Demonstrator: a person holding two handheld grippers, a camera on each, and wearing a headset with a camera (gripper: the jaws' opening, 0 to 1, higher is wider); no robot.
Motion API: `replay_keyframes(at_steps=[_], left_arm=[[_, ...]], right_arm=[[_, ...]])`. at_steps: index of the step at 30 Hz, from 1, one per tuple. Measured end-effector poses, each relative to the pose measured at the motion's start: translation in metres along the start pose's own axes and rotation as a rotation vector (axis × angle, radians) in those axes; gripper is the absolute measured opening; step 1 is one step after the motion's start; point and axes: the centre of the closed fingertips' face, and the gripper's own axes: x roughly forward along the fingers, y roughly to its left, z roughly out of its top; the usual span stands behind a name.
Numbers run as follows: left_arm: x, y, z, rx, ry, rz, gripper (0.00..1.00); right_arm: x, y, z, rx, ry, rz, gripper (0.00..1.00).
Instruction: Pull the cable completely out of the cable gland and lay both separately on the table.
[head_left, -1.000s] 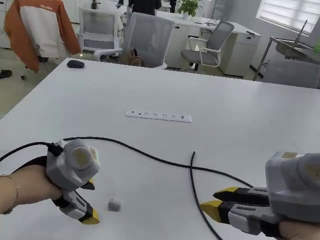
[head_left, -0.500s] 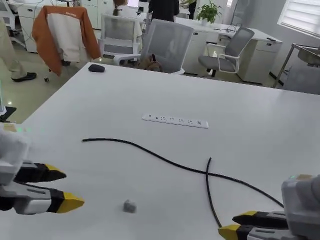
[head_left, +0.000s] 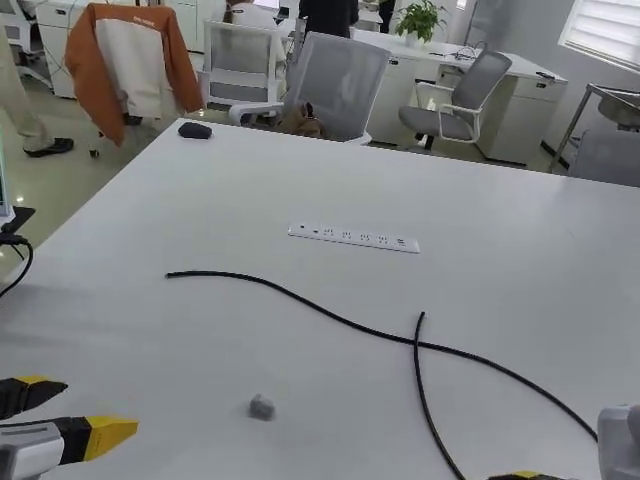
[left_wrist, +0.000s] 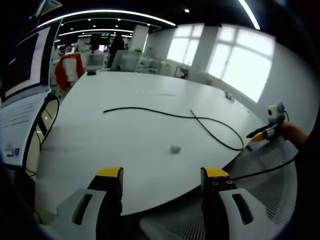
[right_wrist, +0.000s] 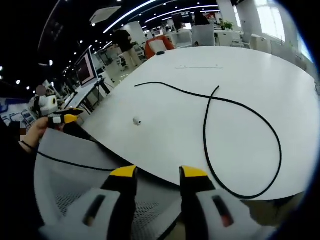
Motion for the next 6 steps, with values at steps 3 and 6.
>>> replay_keyframes(at_steps=[3,6], left_arm=[[0.0011,-0.003,0.0,-0.002,0.0,-0.014,0.63],[0.0027,-0.0035,-0.0003,0.007,0.01,-0.015,0.63]], right_arm=[[0.0023,0.0032,-0.0012,0.002,0.009,0.005,0.34],[0.0057,0.0079,0.0006,-0.006,0.013,0.019,0.35]])
